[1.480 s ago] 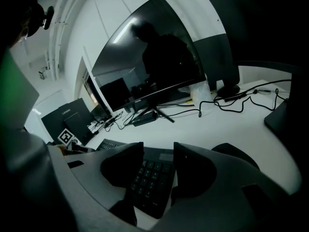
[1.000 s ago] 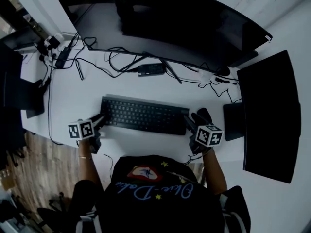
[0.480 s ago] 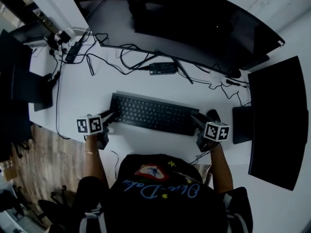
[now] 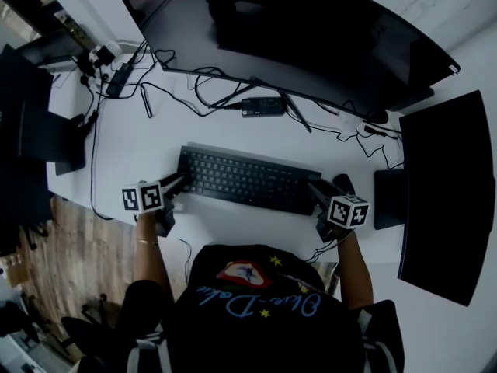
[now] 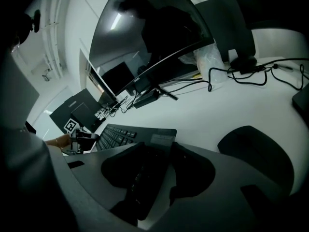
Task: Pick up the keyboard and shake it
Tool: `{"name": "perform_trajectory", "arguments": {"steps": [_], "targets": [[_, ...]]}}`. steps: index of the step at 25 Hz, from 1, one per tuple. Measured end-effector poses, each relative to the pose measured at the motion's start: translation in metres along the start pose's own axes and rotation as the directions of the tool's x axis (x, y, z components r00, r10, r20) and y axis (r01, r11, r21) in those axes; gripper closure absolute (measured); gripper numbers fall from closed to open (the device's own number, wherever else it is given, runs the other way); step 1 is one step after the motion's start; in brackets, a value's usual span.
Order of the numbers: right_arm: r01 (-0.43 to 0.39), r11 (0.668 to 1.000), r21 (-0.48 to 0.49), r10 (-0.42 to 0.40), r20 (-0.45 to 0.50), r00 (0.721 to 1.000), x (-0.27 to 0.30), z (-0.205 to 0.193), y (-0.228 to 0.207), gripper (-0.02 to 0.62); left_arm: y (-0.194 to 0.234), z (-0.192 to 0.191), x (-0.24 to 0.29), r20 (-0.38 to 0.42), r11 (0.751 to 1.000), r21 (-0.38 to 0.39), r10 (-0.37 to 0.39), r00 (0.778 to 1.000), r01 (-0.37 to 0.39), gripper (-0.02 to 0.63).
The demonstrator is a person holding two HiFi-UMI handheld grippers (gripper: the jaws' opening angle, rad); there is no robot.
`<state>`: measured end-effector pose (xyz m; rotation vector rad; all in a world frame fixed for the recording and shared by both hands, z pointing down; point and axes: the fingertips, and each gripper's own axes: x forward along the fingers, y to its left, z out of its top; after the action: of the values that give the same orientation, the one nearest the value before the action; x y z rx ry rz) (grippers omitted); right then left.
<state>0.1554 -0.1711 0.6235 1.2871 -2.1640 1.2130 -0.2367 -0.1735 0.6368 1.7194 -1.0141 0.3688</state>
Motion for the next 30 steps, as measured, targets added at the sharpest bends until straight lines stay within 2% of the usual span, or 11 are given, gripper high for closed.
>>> {"name": "perform_trajectory", "arguments": {"steps": [8,14,23,30], "targets": [[0.004,0.999,-0.035,-0.003,0.036,0.999,-0.002,0.001,0.002,0.422,0.001,0.001,0.001,0.011,0.999,0.035,0.033,0.999,-0.034,0.461],[0.001,0.998,-0.067,0.005,0.082,0.997,-0.004,0.005,0.005,0.420,0.001,0.002,0.004,-0.024,0.996,0.051,0.069,0.997,-0.068,0.459],[0.024,0.996,-0.080,-0.016,0.092,0.996,-0.004,0.006,0.004,0.422,0.001,0.001,0.001,-0.062,0.999,-0.039,0.013,0.998,-0.015,0.480],[0.030,0.998,-0.063,-0.024,0.091,0.996,-0.011,0.005,-0.001,0.422,-0.006,-0.002,-0.001,-0.043,0.999,-0.046,-0.012,0.999,0.010,0.502]]}}
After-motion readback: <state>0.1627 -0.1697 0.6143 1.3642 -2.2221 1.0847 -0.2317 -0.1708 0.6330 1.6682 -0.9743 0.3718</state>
